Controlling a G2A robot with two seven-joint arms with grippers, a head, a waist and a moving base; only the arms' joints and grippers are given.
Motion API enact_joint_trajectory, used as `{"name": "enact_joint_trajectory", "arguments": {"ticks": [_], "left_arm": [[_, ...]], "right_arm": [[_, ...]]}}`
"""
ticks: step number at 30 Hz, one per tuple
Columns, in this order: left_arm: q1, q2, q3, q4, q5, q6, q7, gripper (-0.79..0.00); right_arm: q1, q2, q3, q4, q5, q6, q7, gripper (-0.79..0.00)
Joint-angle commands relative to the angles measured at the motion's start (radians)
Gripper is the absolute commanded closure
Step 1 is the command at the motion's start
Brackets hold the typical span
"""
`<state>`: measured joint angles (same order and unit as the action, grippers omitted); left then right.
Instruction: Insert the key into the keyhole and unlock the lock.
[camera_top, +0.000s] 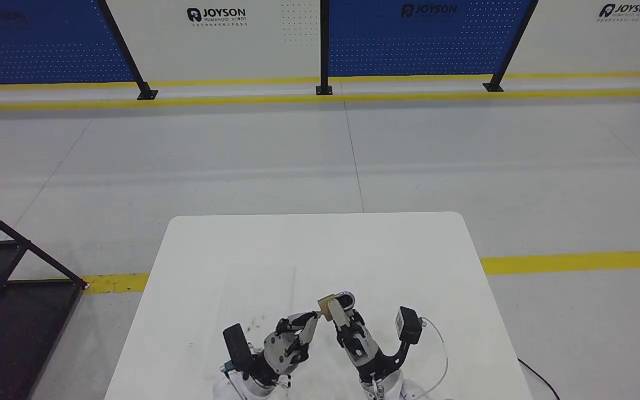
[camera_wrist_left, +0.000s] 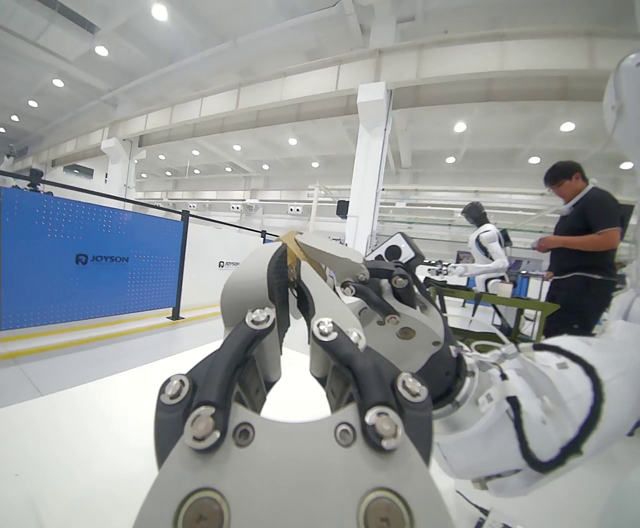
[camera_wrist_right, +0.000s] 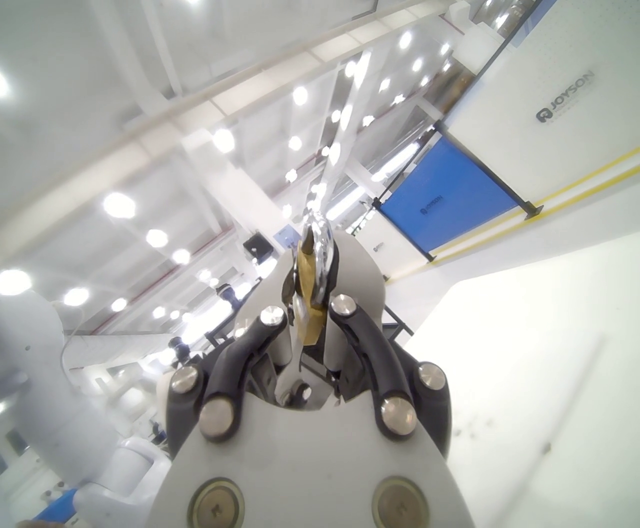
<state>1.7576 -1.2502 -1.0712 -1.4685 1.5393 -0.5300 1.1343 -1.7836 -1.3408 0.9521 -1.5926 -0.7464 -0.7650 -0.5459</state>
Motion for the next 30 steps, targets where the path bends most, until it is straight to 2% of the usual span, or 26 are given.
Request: {"name": "enact_joint_trajectory", "arguments": {"ticks": [1, 10, 16, 19, 23, 26, 28, 30], "left_arm": [[-0.001, 0.002, -0.001, 0.001, 0.012, 0.023, 0.004, 0.0], [-0.005, 0.011, -0.011, -0.008, 0.071, 0.125, 0.011, 0.0], [-0.005, 0.014, 0.0, -0.01, 0.031, 0.112, 0.018, 0.0], [0.0, 0.015, 0.006, -0.013, -0.04, 0.036, 0.014, 0.0], [0.021, 0.024, 0.008, -0.022, -0.19, -0.176, -0.031, -0.018], [0.048, 0.039, 0.0, -0.052, -0.37, -0.344, -0.188, -0.055], [0.066, 0.053, -0.019, -0.061, -0.509, -0.471, -0.315, -0.157], [0.081, 0.071, -0.003, -0.083, -0.629, -0.482, -0.414, -0.151]], "right_arm": [[-0.002, 0.001, 0.002, -0.002, 0.003, 0.0, 0.003, 0.0], [-0.009, 0.005, 0.011, -0.011, 0.014, -0.005, 0.015, 0.0], [-0.011, 0.006, 0.013, -0.014, 0.014, -0.003, 0.016, 0.0], [-0.013, 0.007, 0.016, -0.017, 0.016, -0.006, 0.014, 0.0], [-0.014, 0.009, 0.024, -0.019, 0.002, -0.019, 0.005, 0.0], [-0.016, 0.01, 0.029, -0.019, -0.012, -0.025, 0.003, 0.0], [-0.016, 0.011, 0.031, -0.018, -0.015, -0.025, 0.001, 0.0], [-0.015, 0.011, 0.031, -0.018, -0.017, -0.026, 0.002, 0.0]]}}
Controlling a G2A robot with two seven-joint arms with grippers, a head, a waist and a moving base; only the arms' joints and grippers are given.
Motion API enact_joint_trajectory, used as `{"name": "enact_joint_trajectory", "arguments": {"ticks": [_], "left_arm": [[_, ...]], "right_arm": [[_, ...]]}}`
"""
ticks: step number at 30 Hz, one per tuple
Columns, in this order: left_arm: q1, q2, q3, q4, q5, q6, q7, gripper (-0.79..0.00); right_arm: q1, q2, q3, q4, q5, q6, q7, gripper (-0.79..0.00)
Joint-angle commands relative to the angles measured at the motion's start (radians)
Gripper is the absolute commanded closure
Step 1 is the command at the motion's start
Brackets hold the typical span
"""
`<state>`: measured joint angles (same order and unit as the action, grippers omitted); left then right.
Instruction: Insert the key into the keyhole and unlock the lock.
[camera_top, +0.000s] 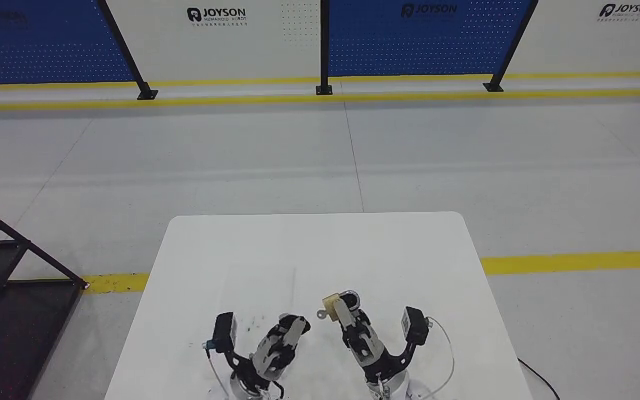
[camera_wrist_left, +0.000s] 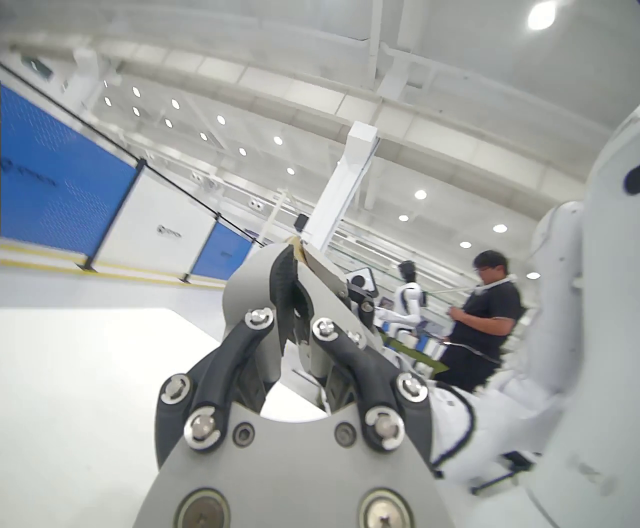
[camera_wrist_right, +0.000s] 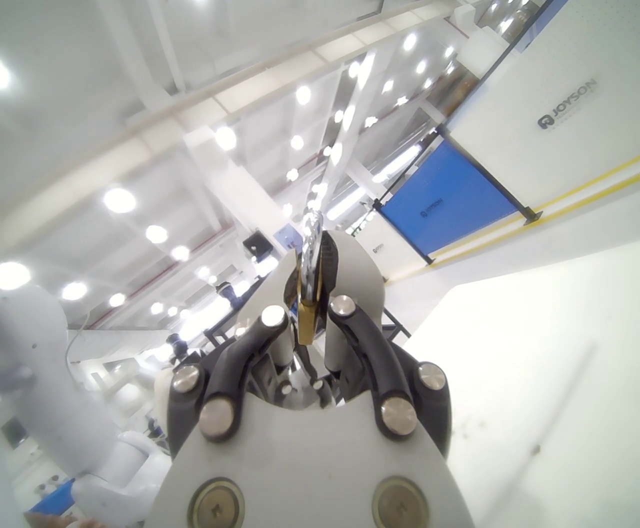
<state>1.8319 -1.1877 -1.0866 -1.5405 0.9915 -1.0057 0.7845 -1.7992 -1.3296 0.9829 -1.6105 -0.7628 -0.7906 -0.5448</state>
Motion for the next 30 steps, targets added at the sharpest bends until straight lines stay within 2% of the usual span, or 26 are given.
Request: {"name": "enact_joint_trajectory", "arguments": {"ticks": [1, 4, 6, 9, 13, 21, 25, 30], "left_arm": [[0.006, 0.019, 0.019, -0.026, -0.148, -0.007, -0.12, -0.16], [0.0, 0.051, 0.031, -0.055, -0.338, -0.007, -0.287, -0.231], [-0.009, 0.067, 0.016, -0.068, -0.414, -0.007, -0.362, -0.206], [-0.018, 0.085, 0.019, -0.077, -0.508, -0.007, -0.47, -0.215], [-0.028, 0.097, 0.024, -0.084, -0.587, -0.007, -0.561, -0.182], [-0.043, 0.109, 0.036, -0.098, -0.666, -0.007, -0.664, -0.151], [-0.044, 0.112, 0.039, -0.1, -0.672, -0.007, -0.691, -0.166], [-0.044, 0.112, 0.035, -0.097, -0.664, -0.007, -0.693, -0.126]], "right_arm": [[0.001, 0.0, -0.001, 0.0, 0.0, 0.0, 0.002, 0.0], [0.002, 0.0, -0.003, 0.0, -0.002, 0.004, 0.004, 0.0], [0.003, 0.0, -0.004, 0.0, -0.004, 0.007, 0.004, 0.0], [0.003, 0.0, -0.005, 0.0, -0.003, 0.009, 0.005, 0.0], [0.003, 0.001, -0.006, -0.001, -0.002, 0.009, 0.007, 0.0], [0.003, 0.002, -0.004, -0.002, -0.001, 0.007, 0.008, 0.0], [0.001, 0.003, -0.004, -0.005, -0.001, 0.006, 0.009, 0.0], [0.0, 0.004, -0.005, -0.005, -0.001, 0.01, 0.014, 0.0]]}}
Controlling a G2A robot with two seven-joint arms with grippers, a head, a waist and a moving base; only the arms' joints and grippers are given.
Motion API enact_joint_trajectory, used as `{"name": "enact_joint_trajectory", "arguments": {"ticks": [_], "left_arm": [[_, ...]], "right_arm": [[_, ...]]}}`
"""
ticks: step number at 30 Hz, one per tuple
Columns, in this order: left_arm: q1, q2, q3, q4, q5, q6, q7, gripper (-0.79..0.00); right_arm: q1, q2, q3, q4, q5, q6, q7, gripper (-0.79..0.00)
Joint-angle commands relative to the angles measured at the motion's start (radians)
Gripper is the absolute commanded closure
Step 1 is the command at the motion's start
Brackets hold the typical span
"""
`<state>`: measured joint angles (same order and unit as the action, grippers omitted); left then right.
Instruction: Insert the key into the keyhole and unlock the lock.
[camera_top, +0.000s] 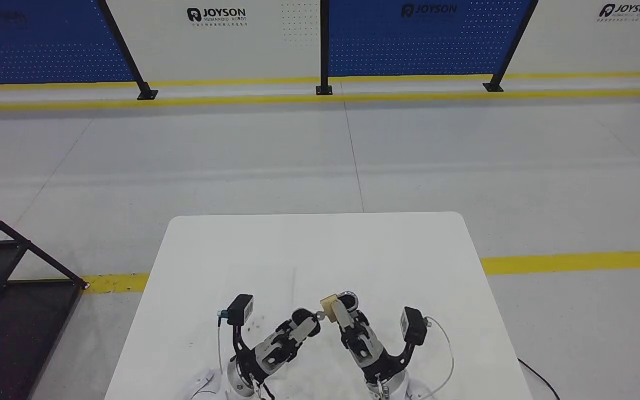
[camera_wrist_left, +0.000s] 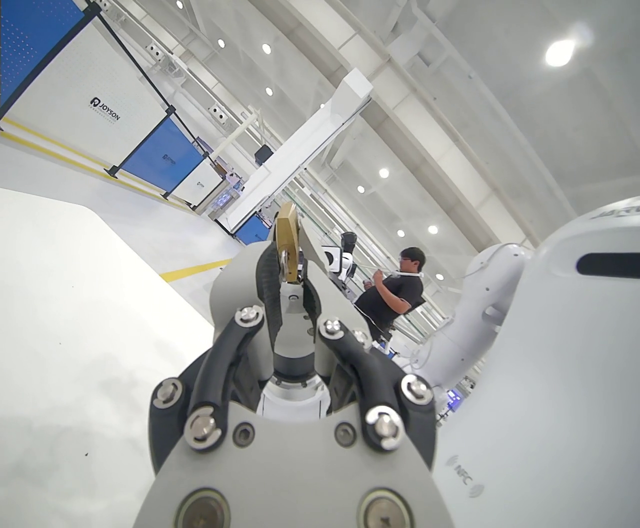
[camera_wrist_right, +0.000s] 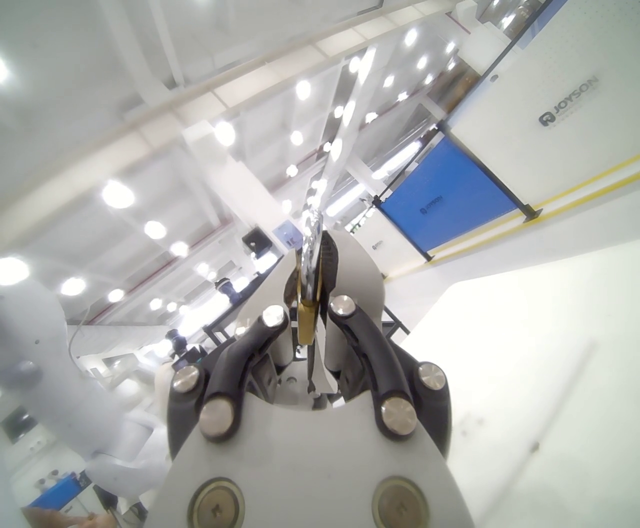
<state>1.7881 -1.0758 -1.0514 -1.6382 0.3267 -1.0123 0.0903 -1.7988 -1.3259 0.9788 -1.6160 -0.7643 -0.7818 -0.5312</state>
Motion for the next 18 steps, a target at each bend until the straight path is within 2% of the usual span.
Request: {"name": "enact_joint_trajectory", "arguments": {"ticks": [1, 9, 12, 15, 16, 18], "left_arm": [[-0.001, -0.001, 0.001, 0.002, 0.0, 0.0, 0.001, -0.12], [-0.007, -0.005, 0.004, 0.009, 0.009, 0.0, -0.002, -0.071], [-0.007, -0.008, 0.006, 0.011, 0.014, 0.006, 0.003, -0.114], [-0.009, -0.011, 0.006, 0.013, 0.026, 0.011, 0.006, -0.071], [-0.009, -0.011, 0.007, 0.014, 0.028, 0.012, 0.007, 0.0], [-0.01, -0.013, 0.007, 0.015, 0.036, 0.016, 0.008, 0.0]], "right_arm": [[0.0, 0.0, -0.001, 0.0, 0.001, 0.002, 0.003, 0.0], [0.003, 0.0, -0.011, 0.001, -0.008, 0.015, 0.008, 0.0], [0.004, 0.0, -0.013, 0.002, -0.01, 0.016, 0.009, 0.0], [0.004, 0.0, -0.014, 0.003, -0.012, 0.017, 0.009, 0.0], [0.005, 0.0, -0.015, 0.003, -0.013, 0.018, 0.009, 0.0], [0.005, 0.0, -0.015, 0.003, -0.014, 0.018, 0.009, 0.0]]}}
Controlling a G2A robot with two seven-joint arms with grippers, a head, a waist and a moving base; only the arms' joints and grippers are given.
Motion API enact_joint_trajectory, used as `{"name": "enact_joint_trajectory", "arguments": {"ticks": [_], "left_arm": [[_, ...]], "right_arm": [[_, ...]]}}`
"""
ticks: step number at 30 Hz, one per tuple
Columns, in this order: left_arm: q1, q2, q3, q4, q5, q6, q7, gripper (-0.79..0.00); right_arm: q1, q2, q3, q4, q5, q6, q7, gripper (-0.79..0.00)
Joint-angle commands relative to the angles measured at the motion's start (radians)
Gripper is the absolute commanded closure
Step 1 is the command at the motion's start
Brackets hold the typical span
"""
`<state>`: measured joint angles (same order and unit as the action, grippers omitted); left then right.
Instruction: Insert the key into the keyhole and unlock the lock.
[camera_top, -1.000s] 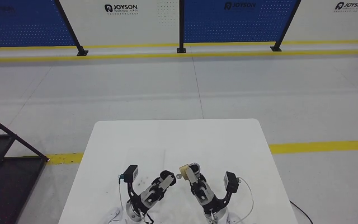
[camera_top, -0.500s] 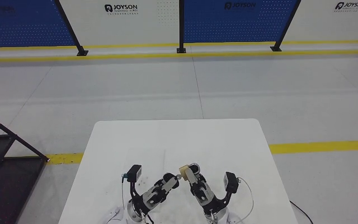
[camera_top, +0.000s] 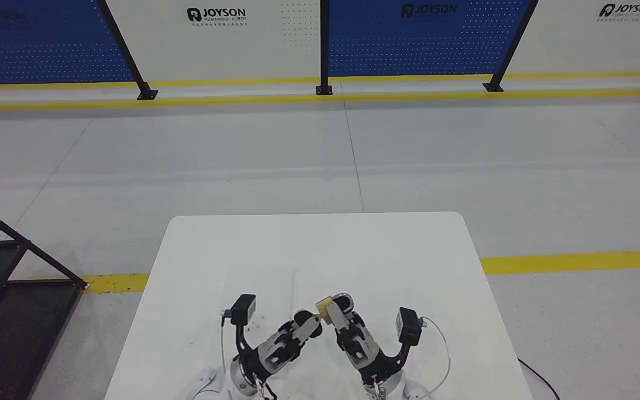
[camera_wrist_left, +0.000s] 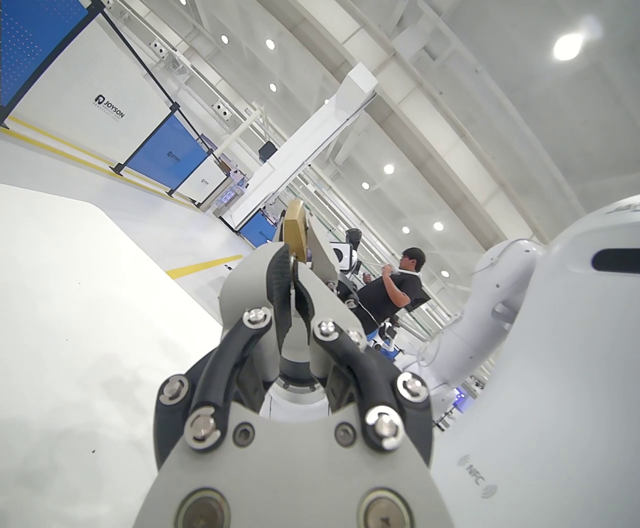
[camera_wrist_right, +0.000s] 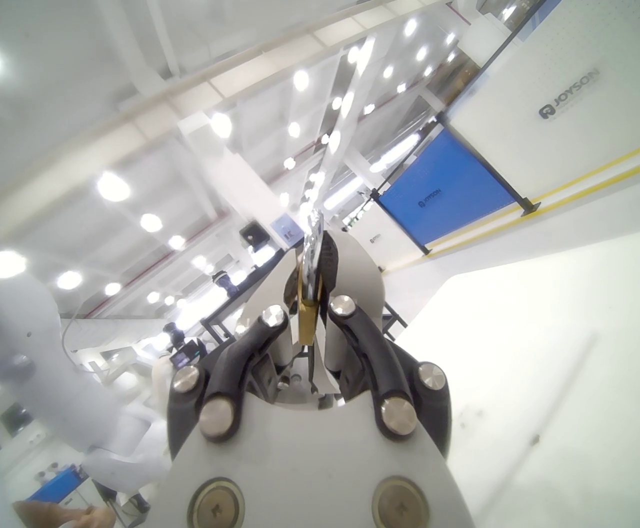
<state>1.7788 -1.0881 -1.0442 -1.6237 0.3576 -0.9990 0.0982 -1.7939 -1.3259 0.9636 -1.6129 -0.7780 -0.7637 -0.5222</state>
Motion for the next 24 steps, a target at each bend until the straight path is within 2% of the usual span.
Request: {"name": "enact_joint_trajectory", "arguments": {"ticks": [1, 14, 21, 24], "left_arm": [[-0.001, -0.001, -0.003, -0.001, 0.015, 0.006, 0.001, 0.0], [0.011, -0.011, -0.023, -0.016, 0.113, 0.029, 0.062, 0.0], [0.031, -0.026, -0.045, -0.034, 0.322, 0.087, 0.208, 0.0], [0.037, -0.032, -0.053, -0.041, 0.456, 0.139, 0.293, 0.0]], "right_arm": [[0.0, 0.0, 0.0, 0.0, 0.0, 0.0, 0.0, 0.0], [-0.004, 0.003, -0.006, -0.002, -0.03, 0.008, -0.001, 0.0], [-0.006, 0.005, -0.005, -0.002, -0.033, 0.009, -0.014, 0.0], [-0.008, 0.005, -0.004, -0.002, -0.034, 0.01, -0.018, 0.0]]}}
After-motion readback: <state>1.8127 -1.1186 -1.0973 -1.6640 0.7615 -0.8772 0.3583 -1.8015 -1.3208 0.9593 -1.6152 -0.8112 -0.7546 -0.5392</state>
